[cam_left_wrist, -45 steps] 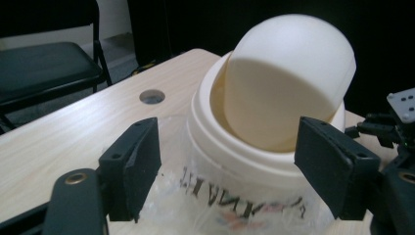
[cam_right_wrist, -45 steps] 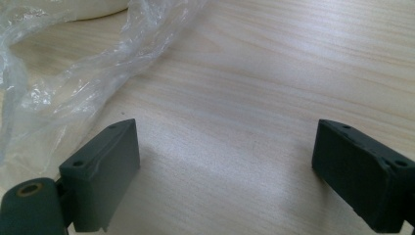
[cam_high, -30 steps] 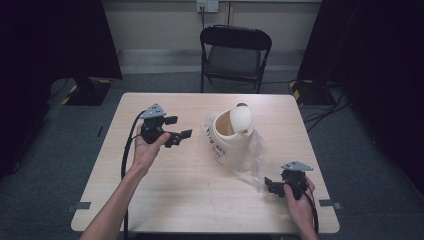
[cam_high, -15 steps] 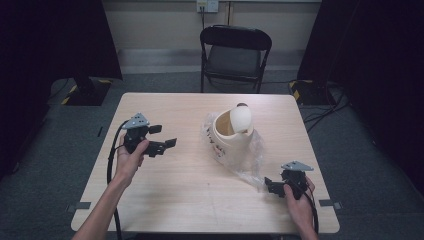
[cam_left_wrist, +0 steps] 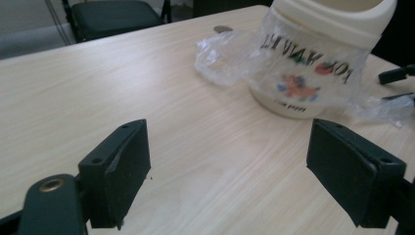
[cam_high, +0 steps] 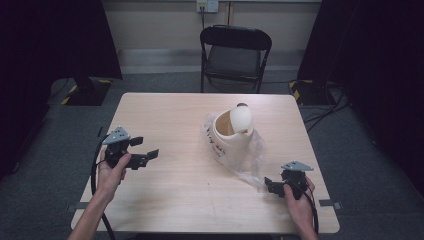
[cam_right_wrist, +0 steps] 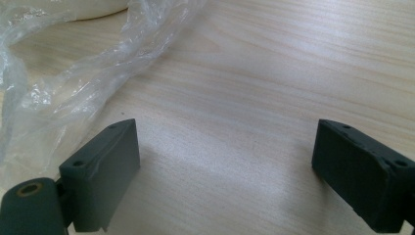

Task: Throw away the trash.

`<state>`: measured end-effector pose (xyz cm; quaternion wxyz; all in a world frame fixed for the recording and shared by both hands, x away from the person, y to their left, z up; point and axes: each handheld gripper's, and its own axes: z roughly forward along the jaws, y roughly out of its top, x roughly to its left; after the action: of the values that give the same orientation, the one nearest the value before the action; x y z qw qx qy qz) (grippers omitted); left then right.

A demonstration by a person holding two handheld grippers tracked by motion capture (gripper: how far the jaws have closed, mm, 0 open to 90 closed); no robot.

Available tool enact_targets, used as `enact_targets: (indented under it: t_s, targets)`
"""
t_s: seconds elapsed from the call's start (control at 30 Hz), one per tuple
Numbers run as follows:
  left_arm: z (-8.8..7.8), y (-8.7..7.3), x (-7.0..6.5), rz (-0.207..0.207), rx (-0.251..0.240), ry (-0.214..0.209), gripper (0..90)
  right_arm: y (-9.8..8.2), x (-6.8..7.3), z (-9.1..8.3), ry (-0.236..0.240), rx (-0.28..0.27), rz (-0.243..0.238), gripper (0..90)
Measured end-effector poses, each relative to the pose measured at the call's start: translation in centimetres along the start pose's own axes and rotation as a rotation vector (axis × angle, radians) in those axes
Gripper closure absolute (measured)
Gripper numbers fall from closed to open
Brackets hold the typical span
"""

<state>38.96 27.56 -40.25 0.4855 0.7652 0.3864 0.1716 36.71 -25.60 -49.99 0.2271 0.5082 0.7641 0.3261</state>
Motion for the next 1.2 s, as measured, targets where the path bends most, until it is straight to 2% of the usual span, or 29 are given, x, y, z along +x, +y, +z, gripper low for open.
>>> enact_targets:
  t_s: [0.1, 0.3, 0.47, 0.77, 1.0, 1.17, 1.2]
  targets:
    - [-0.5, -1.2, 0.4, -0.027, 0.005, 0.018, 16.1, 0.0, 0.0, 0.0, 0.000, 0.000, 0.000, 9.7]
    - [-1.5, -3.5, 0.7, -0.055, 0.024, 0.059, 16.0, 0.0, 0.0, 0.0, 0.000, 0.000, 0.000, 9.7]
    - [-1.8, -5.8, 1.1, -0.075, 0.070, 0.103, 15.9, 0.0, 0.0, 0.0, 0.000, 0.000, 0.000, 9.7]
    - [-2.1, -9.1, 1.7, -0.112, 0.127, 0.141, 15.9, 0.0, 0.0, 0.0, 0.000, 0.000, 0.000, 9.6]
    - [-1.2, -10.6, 1.5, -0.103, 0.169, 0.153, 16.1, 0.0, 0.0, 0.0, 0.000, 0.000, 0.000, 9.7]
    - [-0.5, -11.1, 1.4, -0.087, 0.208, 0.164, 16.2, 0.0, 0.0, 0.0, 0.000, 0.000, 0.000, 9.7]
    - [-0.4, -11.1, 1.4, -0.073, 0.216, 0.170, 16.3, 0.0, 0.0, 0.0, 0.000, 0.000, 0.000, 9.6]
